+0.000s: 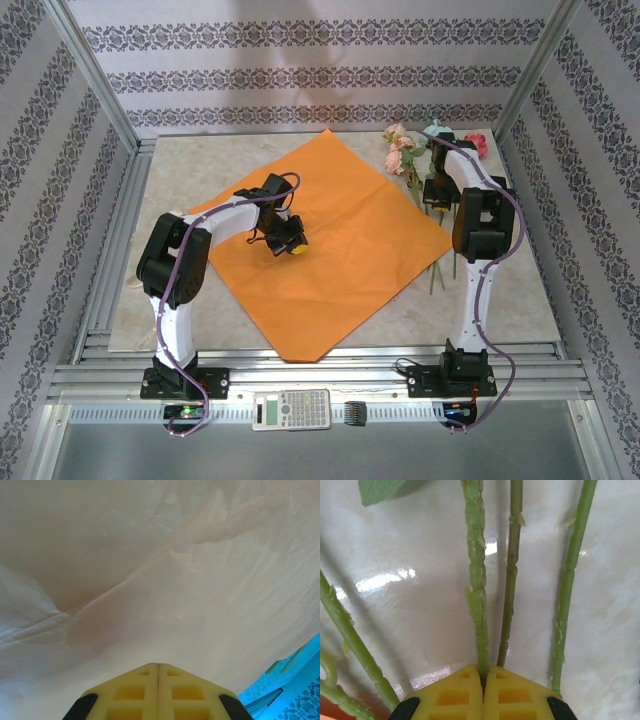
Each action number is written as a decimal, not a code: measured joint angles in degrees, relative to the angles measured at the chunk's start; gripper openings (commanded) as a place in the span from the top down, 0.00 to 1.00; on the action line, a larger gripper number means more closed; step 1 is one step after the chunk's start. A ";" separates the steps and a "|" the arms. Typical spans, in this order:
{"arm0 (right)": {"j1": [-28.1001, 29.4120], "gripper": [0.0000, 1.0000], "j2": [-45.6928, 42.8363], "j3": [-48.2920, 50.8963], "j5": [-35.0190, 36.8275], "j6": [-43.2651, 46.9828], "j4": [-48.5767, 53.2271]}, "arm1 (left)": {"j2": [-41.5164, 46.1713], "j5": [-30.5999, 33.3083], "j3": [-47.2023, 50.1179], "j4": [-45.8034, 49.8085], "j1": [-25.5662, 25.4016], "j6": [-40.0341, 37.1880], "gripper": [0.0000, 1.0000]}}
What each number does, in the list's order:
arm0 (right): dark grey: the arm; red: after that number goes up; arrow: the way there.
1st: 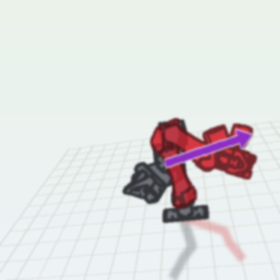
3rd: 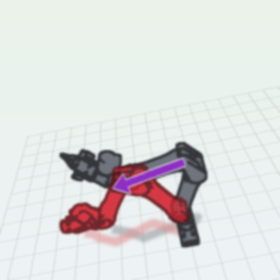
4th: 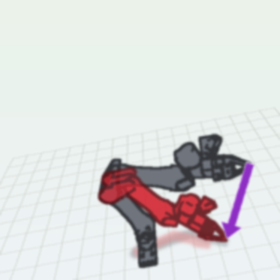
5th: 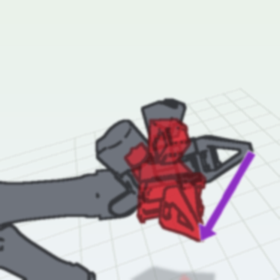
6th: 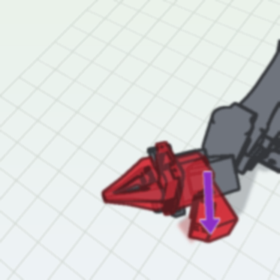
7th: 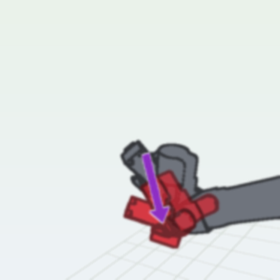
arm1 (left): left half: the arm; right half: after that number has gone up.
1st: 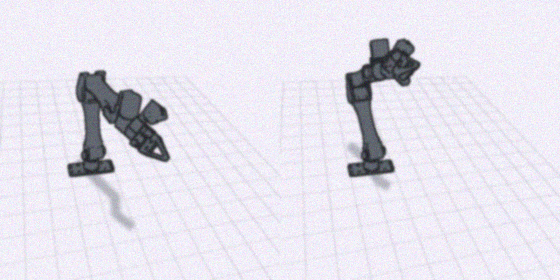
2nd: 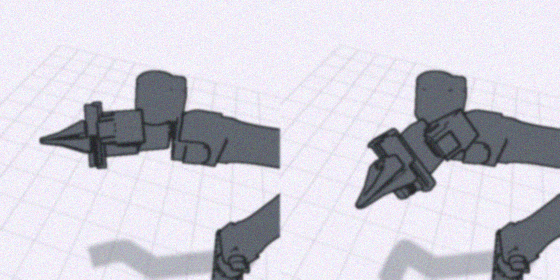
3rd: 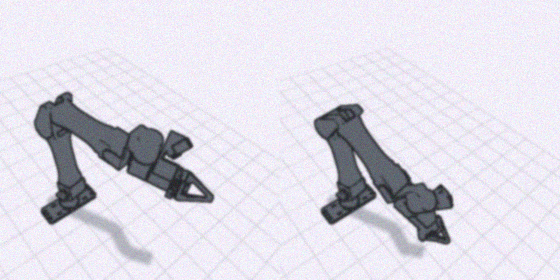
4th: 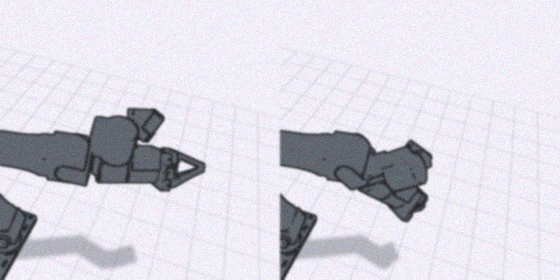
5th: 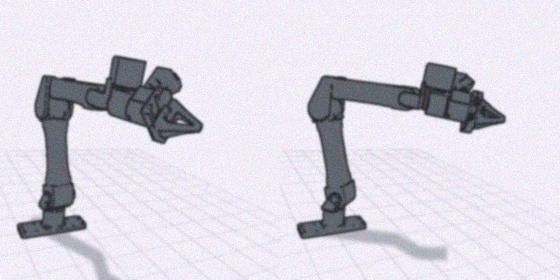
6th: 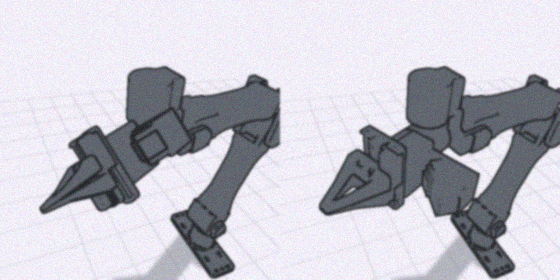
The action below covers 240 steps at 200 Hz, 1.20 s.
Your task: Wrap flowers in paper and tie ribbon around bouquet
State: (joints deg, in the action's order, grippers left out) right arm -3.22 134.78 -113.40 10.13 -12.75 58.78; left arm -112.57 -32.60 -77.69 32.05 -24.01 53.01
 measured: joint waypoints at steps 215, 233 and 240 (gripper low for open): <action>11.78 1.00 -26.67 -2.12 -2.78 -5.99 -11.47 | -1.03 -0.83 5.92 -7.02 -0.81 4.11 1.00; 17.81 1.00 -26.36 2.23 -10.40 -11.78 -15.82 | -0.39 -0.35 6.32 -7.28 -0.81 4.59 1.00; 20.17 1.00 -25.62 3.45 -12.81 -13.64 -16.98 | 0.22 0.02 6.34 -7.26 -0.81 4.72 1.00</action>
State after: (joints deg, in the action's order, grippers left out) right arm 16.95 109.16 -109.95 -2.68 -26.39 41.80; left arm -112.36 -32.58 -71.35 24.80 -24.82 57.74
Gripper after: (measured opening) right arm 0.050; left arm 0.046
